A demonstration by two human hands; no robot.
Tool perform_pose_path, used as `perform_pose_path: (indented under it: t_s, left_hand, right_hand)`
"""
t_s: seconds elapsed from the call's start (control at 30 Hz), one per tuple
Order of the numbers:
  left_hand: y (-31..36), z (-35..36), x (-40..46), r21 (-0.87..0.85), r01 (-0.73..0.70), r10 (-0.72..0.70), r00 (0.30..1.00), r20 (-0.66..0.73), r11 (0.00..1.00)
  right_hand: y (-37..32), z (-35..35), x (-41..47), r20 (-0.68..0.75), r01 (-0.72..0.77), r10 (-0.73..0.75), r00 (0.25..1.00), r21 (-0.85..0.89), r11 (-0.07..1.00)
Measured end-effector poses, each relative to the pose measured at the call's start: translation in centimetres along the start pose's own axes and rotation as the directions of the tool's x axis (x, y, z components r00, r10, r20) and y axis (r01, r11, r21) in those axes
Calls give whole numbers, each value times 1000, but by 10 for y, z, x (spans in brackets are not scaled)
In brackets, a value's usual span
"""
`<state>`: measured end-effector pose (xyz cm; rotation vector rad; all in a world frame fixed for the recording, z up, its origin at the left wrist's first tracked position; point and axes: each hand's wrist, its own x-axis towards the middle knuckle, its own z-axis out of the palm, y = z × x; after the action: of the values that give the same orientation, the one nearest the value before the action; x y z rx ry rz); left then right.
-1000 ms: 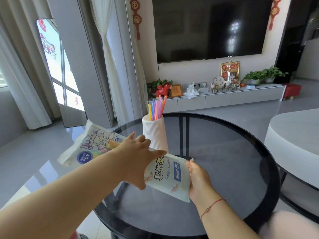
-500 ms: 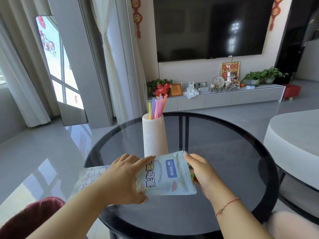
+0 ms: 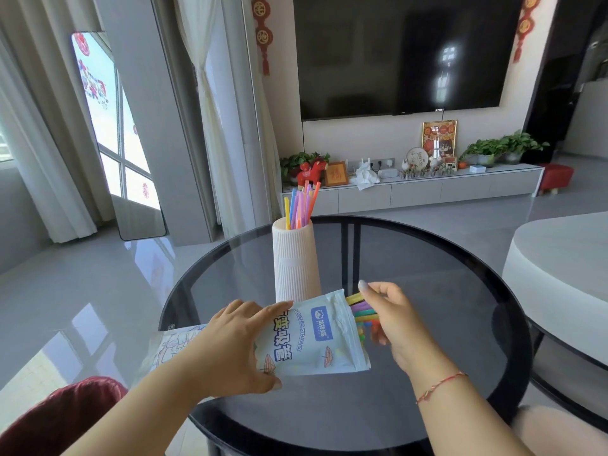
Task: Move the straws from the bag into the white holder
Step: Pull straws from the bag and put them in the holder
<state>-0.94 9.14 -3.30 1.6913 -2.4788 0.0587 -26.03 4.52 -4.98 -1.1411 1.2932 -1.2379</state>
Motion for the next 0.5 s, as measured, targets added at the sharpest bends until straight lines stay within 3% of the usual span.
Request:
perform_pose_path:
  t_s: [0.13, 0.3, 0.4, 0.5]
  left_hand:
    - [3, 1, 1, -18, -19, 19, 1000, -8, 1000]
    - [-3, 1, -1, -39, 0, 1, 1000, 2, 999]
    - [-7, 3, -2, -83, 27, -27, 1000, 4, 996]
    - [-6, 3, -2, -128, 36, -38, 999, -8, 991]
  right_hand:
    - [3, 4, 2, 57, 21, -20, 998, -15, 1000]
    - [-3, -9, 11, 9, 57, -57, 998, 32, 998]
    - [-9, -18, 17, -51, 49, -43, 998, 139, 989]
    - [-14, -18, 15, -58, 21, 2, 998, 394, 919]
